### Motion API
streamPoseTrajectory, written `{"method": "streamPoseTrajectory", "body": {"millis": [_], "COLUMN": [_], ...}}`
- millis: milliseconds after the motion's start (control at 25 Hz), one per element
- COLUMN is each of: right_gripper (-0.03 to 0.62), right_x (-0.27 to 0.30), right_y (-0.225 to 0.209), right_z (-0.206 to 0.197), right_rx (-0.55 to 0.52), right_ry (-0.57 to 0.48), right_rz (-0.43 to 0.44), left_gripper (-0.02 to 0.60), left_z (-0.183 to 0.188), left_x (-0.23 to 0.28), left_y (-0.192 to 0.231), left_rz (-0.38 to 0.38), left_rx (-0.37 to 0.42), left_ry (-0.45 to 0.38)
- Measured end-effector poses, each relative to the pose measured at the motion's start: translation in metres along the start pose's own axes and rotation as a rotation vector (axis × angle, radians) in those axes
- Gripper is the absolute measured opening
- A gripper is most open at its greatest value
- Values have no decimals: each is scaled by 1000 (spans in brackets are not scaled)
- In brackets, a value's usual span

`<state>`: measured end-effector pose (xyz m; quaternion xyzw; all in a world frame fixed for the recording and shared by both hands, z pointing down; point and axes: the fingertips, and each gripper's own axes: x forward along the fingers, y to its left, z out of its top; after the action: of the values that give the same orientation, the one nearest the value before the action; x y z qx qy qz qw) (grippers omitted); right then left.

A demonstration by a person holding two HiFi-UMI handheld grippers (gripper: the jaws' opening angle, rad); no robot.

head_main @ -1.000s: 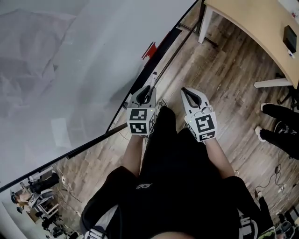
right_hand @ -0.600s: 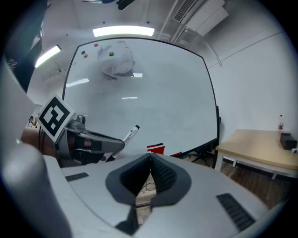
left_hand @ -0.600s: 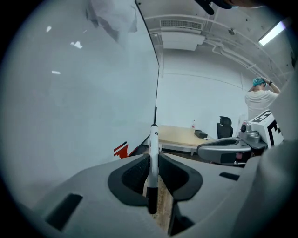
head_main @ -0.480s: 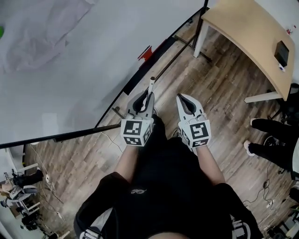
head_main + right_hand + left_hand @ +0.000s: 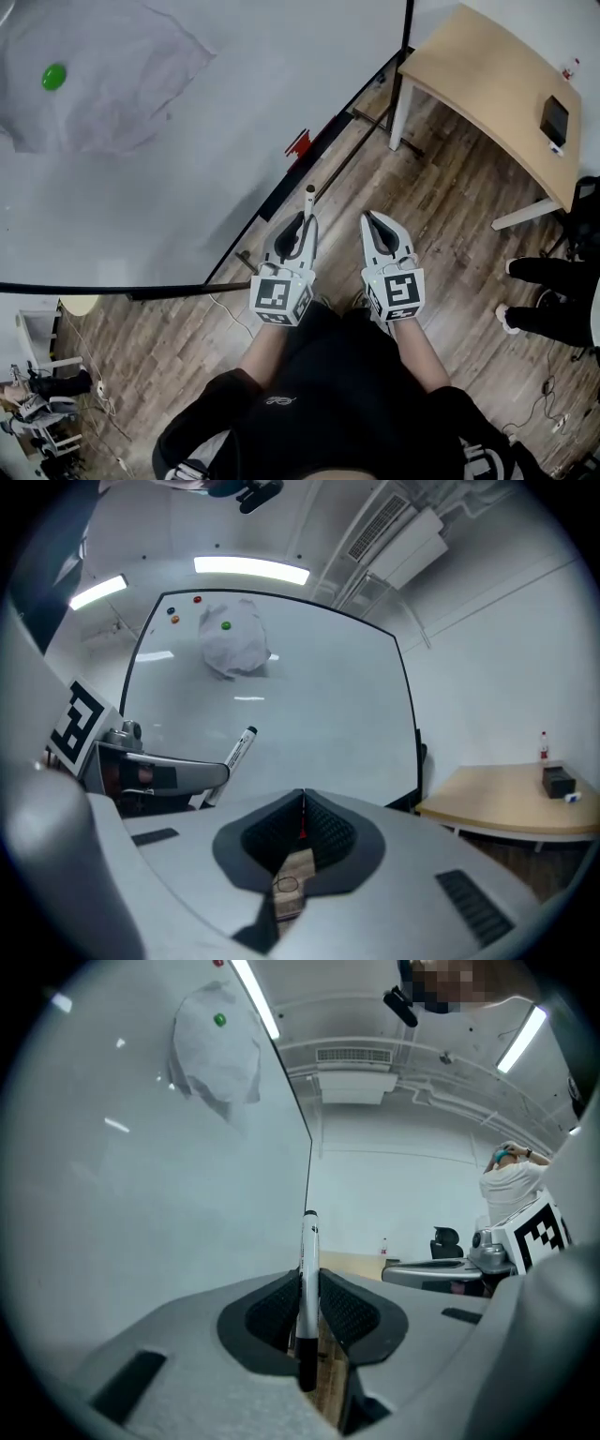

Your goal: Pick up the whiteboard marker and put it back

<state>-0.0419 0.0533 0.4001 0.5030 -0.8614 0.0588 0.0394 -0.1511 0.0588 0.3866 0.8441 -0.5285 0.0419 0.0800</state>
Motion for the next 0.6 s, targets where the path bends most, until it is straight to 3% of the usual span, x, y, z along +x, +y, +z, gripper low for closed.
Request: {"method": "streamPoseTrajectory", "body": {"millis": [280, 600], "right_gripper": [2, 2], "right_x": [-5, -22], "right_y": [10, 10], "right_z": [39, 41], "right_rx": [-21, -68], "right_ry": [-73, -43], "right_rz": [-105, -202], "left_gripper": [67, 69], "left_z": [41, 42], "left_x": [-13, -10], "left_y": [2, -3], "left_rz": [-72, -163], "left_rx": [5, -22], "left_ry": [-118, -136]}}
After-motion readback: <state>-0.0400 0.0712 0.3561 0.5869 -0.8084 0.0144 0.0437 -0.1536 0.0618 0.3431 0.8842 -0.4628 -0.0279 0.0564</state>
